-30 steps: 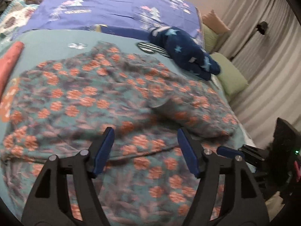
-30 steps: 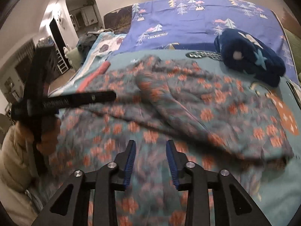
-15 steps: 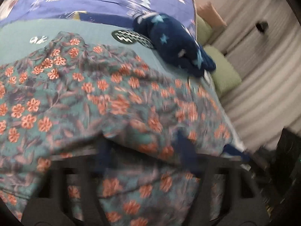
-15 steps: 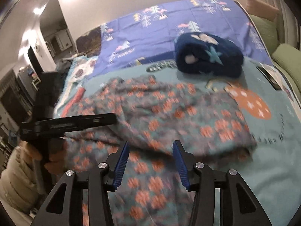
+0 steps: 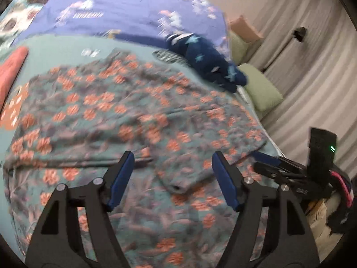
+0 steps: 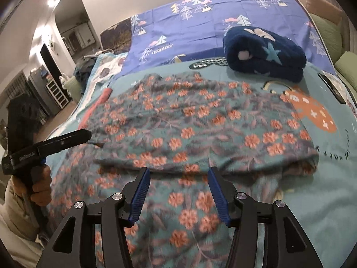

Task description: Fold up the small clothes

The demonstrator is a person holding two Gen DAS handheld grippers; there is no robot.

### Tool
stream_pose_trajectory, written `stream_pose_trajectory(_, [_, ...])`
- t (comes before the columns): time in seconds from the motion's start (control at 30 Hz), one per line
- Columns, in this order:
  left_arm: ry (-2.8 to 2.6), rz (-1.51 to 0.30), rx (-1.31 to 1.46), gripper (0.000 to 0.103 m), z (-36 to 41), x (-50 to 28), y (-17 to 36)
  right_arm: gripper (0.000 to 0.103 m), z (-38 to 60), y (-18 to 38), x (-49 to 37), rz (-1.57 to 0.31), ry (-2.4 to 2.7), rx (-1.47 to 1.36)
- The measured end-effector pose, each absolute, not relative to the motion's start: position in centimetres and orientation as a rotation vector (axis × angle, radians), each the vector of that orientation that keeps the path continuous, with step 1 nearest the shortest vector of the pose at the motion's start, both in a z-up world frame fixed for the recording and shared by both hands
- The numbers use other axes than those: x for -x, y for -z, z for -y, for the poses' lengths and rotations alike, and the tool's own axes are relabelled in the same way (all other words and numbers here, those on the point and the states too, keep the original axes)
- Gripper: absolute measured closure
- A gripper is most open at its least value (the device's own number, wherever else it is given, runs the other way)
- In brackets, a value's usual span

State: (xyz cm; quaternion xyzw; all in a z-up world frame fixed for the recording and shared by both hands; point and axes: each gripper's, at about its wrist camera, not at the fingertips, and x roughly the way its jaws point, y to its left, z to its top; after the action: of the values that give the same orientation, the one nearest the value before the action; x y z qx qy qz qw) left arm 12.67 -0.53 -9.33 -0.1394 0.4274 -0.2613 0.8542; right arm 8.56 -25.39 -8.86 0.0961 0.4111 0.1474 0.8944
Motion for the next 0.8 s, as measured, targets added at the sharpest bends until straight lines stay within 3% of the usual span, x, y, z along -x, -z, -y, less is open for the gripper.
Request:
stream_pose_trajectory(0.2, [0.496, -0.939, 0.298, 0.034, 1.4, -14.9, 10.9, 0.047, 26.4, 8.8, -7.7, -0.846, -0.277, -0.259])
stream_pose_trajectory(0.27, [0.532, -0.940, 0.267, 0.064, 2.7, -15.4, 10.8, 0.047, 26.5, 8.7, -7.4, -0.840, -0.267, -0.261])
stream_pose_trajectory(0.3, [0.545, -0.958, 0.260, 0.086, 3.2, -15.7, 10.8, 0.047, 26.6, 8.6, -7.3, -0.839, -0.261, -0.263])
stream_pose_trajectory(0.33, [0.549, -0.982, 0.248, 0.096, 3.7, -15.9, 11.0, 0.047, 26.7, 8.6, -7.3, -0.839, -0.259, -0.266])
stream_pose_trajectory(0.47, [0.547, -0.909, 0.214, 0.097, 4.4, -15.0, 9.1, 0.047, 27.4, 8.6, -7.1, -0.834, -0.232, -0.284])
stream_pose_trajectory(0.8, [0.527, -0.632, 0.061, 0.097, 3.7, -16.3, -2.1, 0.046, 28.9, 6.7, -7.4, -0.781, -0.127, -0.259])
